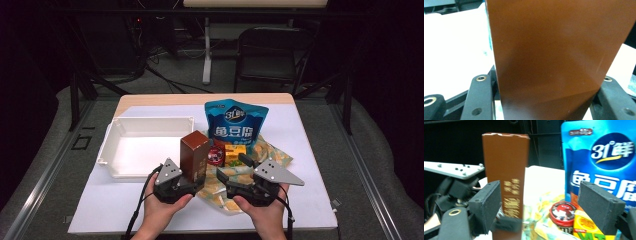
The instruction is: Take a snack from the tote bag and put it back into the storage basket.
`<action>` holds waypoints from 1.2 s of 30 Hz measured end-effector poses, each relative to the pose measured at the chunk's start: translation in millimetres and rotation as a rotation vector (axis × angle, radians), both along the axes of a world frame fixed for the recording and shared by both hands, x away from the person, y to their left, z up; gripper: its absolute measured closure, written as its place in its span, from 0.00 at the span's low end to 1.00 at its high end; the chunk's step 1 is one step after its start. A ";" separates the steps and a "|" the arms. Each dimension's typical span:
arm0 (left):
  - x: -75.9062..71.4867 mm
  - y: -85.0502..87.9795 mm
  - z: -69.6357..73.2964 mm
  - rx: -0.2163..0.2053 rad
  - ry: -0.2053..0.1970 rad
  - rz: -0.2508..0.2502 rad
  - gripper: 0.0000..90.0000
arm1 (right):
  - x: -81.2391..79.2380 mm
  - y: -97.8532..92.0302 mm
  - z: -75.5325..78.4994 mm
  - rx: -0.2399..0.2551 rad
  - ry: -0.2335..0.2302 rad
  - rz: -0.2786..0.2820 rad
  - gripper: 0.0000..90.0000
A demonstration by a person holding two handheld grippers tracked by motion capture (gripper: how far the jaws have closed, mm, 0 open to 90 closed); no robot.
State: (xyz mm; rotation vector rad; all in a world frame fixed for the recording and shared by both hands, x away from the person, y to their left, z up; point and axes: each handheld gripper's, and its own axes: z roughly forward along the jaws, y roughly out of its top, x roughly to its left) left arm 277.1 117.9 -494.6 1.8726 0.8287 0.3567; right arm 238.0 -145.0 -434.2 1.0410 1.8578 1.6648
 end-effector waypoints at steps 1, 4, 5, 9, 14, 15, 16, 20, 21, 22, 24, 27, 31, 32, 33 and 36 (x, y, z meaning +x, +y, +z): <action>0.4 3.2 -0.4 -0.004 0.004 0.009 0.49 | 0.4 -2.6 -0.6 -0.006 -0.001 -0.002 0.21; 2.2 12.7 -0.6 0.005 0.005 0.027 0.49 | 1.1 -10.9 -3.4 -0.031 -0.005 -0.016 0.22; 2.6 16.0 -0.1 0.005 0.006 0.034 0.49 | 1.2 -13.9 -5.3 -0.041 -0.008 -0.024 0.23; 4.6 30.5 1.6 0.006 0.004 0.070 0.49 | 1.9 -26.6 -16.8 -0.063 0.001 -0.050 0.23; 6.8 47.4 0.5 0.014 0.013 0.115 0.49 | 1.5 -44.5 -29.1 -0.087 0.000 -0.055 0.24; 7.6 50.6 0.2 0.013 0.016 0.122 0.49 | 1.4 -48.7 -30.3 -0.083 0.003 -0.059 0.24; 8.1 53.6 0.4 0.017 0.020 0.131 0.49 | 1.4 -53.1 -31.3 -0.082 0.006 -0.065 0.25; 11.5 65.2 0.8 0.024 0.033 0.163 0.49 | 0.5 -69.8 -35.7 -0.084 0.020 -0.100 0.26; 12.8 67.7 0.3 0.019 0.035 0.170 0.49 | 0.5 -72.9 -37.3 -0.082 0.025 -0.107 0.26; 14.0 70.5 0.0 0.025 0.040 0.172 0.49 | 0.6 -75.9 -38.8 -0.084 0.028 -0.111 0.26; 17.0 74.9 -1.2 0.040 0.051 0.183 0.49 | 0.9 -80.2 -41.8 -0.090 0.034 -0.120 0.26; 23.3 80.6 -2.8 0.069 0.067 0.195 0.49 | 2.2 -83.3 -44.4 -0.090 0.037 -0.131 0.27; 33.6 88.4 -0.6 0.099 0.081 0.213 0.49 | 3.6 -82.4 -45.5 -0.094 0.036 -0.133 0.27; 36.2 90.2 0.5 0.104 0.083 0.215 0.49 | 4.1 -81.9 -46.0 -0.092 0.035 -0.126 0.27; 39.1 91.4 1.5 0.112 0.085 0.217 0.49 | 4.1 -81.6 -46.2 -0.094 0.036 -0.123 0.27; 48.3 94.1 2.5 0.135 0.112 0.220 0.49 | 4.9 -81.0 -47.3 -0.097 0.035 -0.123 0.27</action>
